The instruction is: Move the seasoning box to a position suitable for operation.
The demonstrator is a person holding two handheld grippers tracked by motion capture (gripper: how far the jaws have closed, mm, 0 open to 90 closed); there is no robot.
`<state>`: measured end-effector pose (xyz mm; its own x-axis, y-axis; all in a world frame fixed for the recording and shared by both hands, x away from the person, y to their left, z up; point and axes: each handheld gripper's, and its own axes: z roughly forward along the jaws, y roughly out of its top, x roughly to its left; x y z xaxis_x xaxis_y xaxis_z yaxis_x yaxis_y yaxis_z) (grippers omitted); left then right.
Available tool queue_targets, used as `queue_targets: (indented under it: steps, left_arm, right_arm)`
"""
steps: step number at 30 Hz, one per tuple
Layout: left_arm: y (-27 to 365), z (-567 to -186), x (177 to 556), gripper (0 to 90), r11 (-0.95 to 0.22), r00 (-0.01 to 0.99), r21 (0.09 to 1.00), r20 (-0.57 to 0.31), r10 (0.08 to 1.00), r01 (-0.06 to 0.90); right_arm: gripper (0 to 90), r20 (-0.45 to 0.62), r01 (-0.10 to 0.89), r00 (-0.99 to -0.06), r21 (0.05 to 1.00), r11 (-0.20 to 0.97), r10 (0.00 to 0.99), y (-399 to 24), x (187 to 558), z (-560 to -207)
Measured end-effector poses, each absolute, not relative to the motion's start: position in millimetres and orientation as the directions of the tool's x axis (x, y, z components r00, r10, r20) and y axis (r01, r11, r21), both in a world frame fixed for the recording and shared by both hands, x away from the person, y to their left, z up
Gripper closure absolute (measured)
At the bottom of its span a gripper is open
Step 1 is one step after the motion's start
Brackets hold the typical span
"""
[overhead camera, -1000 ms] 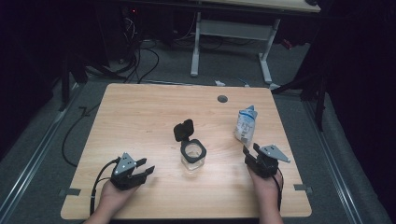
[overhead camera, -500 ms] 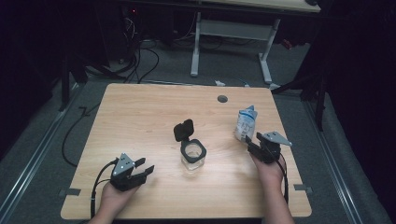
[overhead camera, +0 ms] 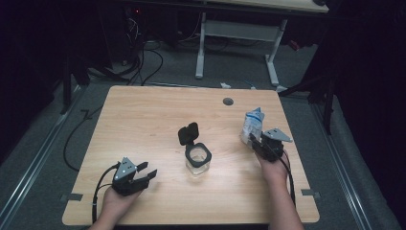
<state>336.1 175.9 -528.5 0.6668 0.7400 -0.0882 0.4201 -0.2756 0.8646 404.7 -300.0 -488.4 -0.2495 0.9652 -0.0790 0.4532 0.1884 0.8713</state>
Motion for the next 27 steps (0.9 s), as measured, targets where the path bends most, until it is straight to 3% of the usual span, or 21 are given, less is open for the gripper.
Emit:
queue_targets:
  steps: [9,14,17,21,27]
  left_arm:
    - [175.8,-528.5,335.6,48.8,-0.269,0.667,0.869,-0.090,0.740,0.416]
    - [174.9,-528.1,334.8,48.7,-0.269,0.670,0.870,-0.090,0.737,0.412]
    - [174.6,-528.1,334.7,48.6,-0.269,0.671,0.871,-0.089,0.736,0.412]
    - [175.0,-528.1,334.8,48.6,-0.276,0.673,0.869,-0.085,0.735,0.411]
    - [174.9,-528.1,334.6,48.6,-0.280,0.675,0.868,-0.082,0.734,0.410]
  right_arm:
    - [78.9,-0.068,0.449,-0.266,0.874,0.186,0.962,-297.6,403.5,-489.5]
    - [83.2,-0.078,0.432,-0.277,0.880,0.197,0.958,-295.7,399.1,-491.1]
    - [83.0,-0.082,0.427,-0.273,0.882,0.197,0.959,-294.2,398.1,-491.8]
    - [73.9,-0.101,0.408,-0.271,0.889,0.209,0.957,-291.4,398.4,-491.4]
    - [72.4,-0.100,0.423,-0.266,0.882,0.209,0.959,-290.0,402.5,-491.8]
